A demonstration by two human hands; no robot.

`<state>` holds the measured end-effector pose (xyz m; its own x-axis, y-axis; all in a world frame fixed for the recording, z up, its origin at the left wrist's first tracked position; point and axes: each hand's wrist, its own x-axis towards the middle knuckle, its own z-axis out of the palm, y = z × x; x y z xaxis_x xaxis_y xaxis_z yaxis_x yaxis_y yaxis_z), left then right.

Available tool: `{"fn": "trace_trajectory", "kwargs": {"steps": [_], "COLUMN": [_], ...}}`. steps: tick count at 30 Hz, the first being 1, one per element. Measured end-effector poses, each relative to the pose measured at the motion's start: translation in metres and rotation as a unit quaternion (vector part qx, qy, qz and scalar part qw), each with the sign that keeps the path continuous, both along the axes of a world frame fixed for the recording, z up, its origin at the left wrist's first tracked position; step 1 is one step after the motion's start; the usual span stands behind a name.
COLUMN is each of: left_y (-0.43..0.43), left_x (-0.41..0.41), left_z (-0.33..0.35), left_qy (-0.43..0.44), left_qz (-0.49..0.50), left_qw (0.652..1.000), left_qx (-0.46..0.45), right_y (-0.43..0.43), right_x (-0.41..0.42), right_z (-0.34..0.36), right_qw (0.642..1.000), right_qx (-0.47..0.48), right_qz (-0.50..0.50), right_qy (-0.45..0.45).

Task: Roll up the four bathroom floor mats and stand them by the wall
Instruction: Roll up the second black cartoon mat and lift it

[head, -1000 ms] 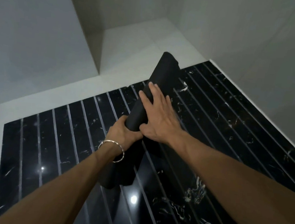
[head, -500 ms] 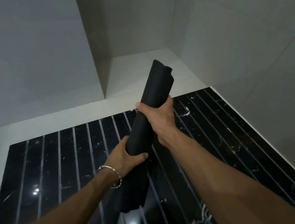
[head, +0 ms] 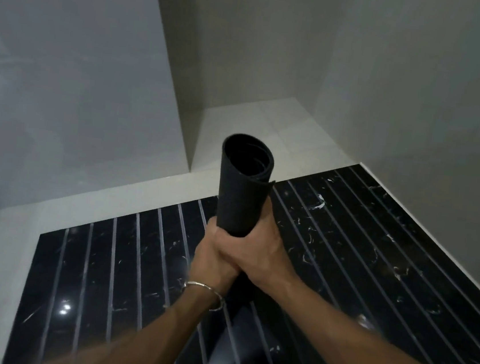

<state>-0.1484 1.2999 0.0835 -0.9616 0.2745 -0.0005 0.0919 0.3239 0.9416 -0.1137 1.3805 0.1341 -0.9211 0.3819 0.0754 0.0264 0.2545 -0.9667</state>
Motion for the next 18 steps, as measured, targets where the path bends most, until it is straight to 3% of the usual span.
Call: {"fn": "trace_trajectory", "kwargs": {"steps": [5, 8, 10, 12, 13, 15, 16, 18], "left_y": [0.001, -0.003, -0.007, -0.01, -0.011, -0.012, -0.011, -0.007], "left_x": [-0.02, -0.024, -0.022, -0.019, -0.017, -0.013, -0.01, -0.006], "left_z": [0.001, 0.0, -0.004, -0.003, -0.003, -0.002, 0.002, 0.013], "left_qy": [-0.016, -0.05, -0.051, -0.051, -0.054, -0.055, -0.049, -0.026], "left_qz": [-0.059, -0.022, -0.037, -0.05, -0.047, -0.031, -0.021, 0.003], "left_qw": [0.998, 0.998, 0.998, 0.997, 0.997, 0.998, 0.999, 0.999], "left_qx": [-0.034, -0.015, -0.023, -0.027, -0.023, -0.004, 0.004, 0.027], "right_y": [0.008, 0.012, 0.008, 0.002, -0.002, -0.012, -0.015, -0.015], "right_x": [-0.015, -0.032, -0.037, -0.045, -0.049, -0.055, -0.055, -0.057], "right_z": [0.033, 0.085, 0.119, 0.139, 0.141, 0.131, 0.125, 0.123], "right_qw": [1.0, 0.985, 0.96, 0.931, 0.903, 0.806, 0.778, 0.786], "right_qx": [0.008, 0.142, 0.244, 0.343, 0.421, 0.584, 0.618, 0.606], "right_qz": [-0.023, -0.009, 0.011, 0.025, 0.043, 0.083, 0.093, 0.091], "right_qy": [0.007, 0.094, 0.138, 0.126, 0.079, -0.042, -0.07, -0.084]}}
